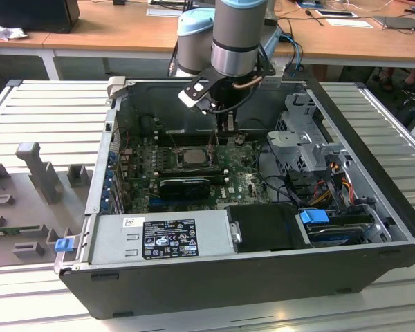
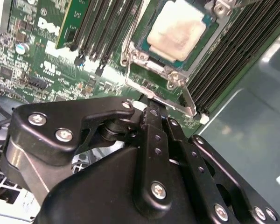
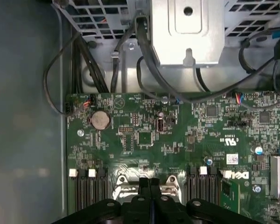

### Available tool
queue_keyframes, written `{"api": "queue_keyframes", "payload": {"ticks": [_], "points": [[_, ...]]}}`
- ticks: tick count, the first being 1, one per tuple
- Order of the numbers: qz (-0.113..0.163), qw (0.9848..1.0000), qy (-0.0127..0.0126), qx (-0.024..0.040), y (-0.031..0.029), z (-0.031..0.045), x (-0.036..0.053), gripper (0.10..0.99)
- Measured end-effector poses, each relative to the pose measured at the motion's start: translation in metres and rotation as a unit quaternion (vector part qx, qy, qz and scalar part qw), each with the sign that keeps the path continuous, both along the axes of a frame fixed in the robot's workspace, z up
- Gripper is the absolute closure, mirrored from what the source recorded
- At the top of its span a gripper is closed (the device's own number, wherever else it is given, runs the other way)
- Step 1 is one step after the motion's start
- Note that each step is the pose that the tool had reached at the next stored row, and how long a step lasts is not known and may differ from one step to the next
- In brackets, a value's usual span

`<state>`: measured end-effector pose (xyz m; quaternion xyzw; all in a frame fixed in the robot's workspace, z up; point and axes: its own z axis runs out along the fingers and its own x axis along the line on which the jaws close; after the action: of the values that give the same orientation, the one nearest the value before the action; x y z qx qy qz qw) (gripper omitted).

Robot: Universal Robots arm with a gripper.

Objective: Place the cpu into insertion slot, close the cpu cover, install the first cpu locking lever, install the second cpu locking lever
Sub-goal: 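Close the cpu cover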

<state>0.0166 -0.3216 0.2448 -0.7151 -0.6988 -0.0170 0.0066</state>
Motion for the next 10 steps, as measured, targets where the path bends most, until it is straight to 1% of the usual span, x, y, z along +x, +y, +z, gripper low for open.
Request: {"api": "queue_keyframes", "payload": {"ticks": [4, 6, 10], "points": [[0.000, 1.0000, 0.0000, 0.0001, 0.0001, -0.0006, -0.0152, 0.980], [0.001, 1.0000, -0.0001, 0.0000, -0.0001, -0.0067, -0.0221, 0.980], [0.005, 1.0000, -0.0002, 0.0001, -0.0001, -0.0189, -0.0287, 0.980]]}}
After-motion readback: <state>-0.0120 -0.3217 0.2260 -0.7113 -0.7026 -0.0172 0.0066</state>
